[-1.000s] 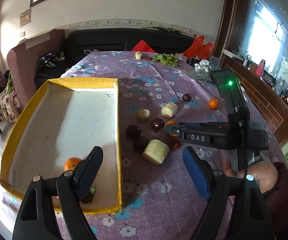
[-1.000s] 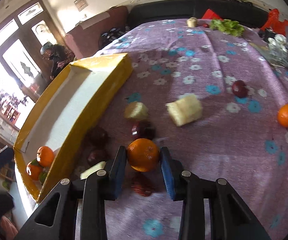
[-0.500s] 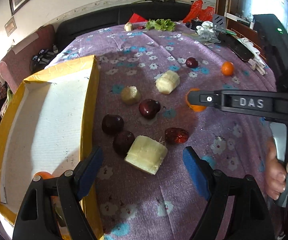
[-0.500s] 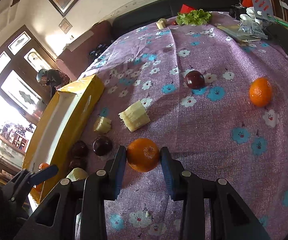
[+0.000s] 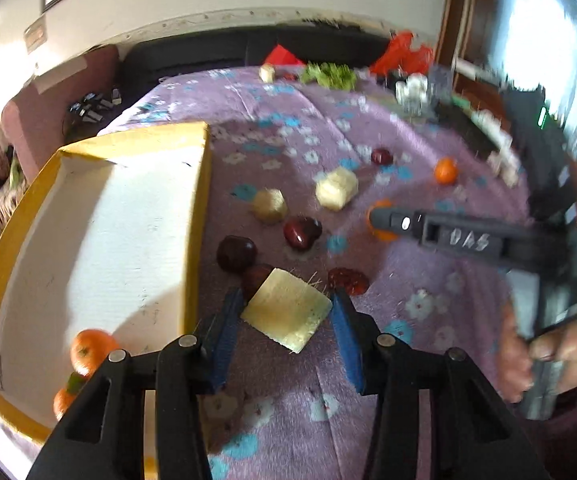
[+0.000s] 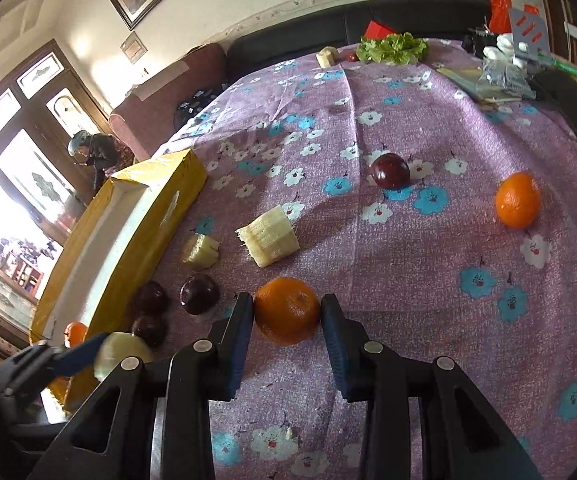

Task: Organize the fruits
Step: 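Grasp the pale yellow fruit chunk with the left tool while the right tool grasps an orange, then carry the chunk and orange over the tray and open both tools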

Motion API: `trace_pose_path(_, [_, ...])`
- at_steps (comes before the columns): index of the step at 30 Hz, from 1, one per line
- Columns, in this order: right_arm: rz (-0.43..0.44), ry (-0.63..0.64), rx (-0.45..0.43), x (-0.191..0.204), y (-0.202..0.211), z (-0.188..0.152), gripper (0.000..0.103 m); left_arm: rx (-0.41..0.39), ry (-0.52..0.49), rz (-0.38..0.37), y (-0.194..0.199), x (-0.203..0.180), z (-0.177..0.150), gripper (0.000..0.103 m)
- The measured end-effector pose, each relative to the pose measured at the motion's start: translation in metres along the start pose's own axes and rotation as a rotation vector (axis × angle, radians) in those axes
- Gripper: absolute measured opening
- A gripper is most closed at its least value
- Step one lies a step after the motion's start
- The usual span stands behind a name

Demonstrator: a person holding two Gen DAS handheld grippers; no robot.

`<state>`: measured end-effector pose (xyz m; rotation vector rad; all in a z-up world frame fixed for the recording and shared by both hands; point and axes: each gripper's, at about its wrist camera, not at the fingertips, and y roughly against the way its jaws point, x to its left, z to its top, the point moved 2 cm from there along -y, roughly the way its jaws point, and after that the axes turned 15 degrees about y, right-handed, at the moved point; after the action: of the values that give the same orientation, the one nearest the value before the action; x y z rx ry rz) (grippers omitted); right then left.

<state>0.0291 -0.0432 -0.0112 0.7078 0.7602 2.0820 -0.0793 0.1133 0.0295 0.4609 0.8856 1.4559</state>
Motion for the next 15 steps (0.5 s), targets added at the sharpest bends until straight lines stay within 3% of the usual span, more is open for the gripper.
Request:
trace_pose_path(5, [0.009, 0.026, -0.066, 0.009, 0.013, 0.004, 0.039, -0.113, 0.106, -0.062, 0.066, 0.032, 0.017, 0.044])
trace_pose_path(11, [0.033, 0.102, -0.199, 0.052, 0.071, 0.031, 0.039, -0.3, 0.121, -0.005, 0.16, 0.079, 0.04, 0.045])
trace_pose_path(15, [0.065, 0.199, -0.269, 0.099, 0.115, 0.068, 0.039, -0.361, 0.126, 0.038, 0.201, 0.11, 0.07, 0.045])
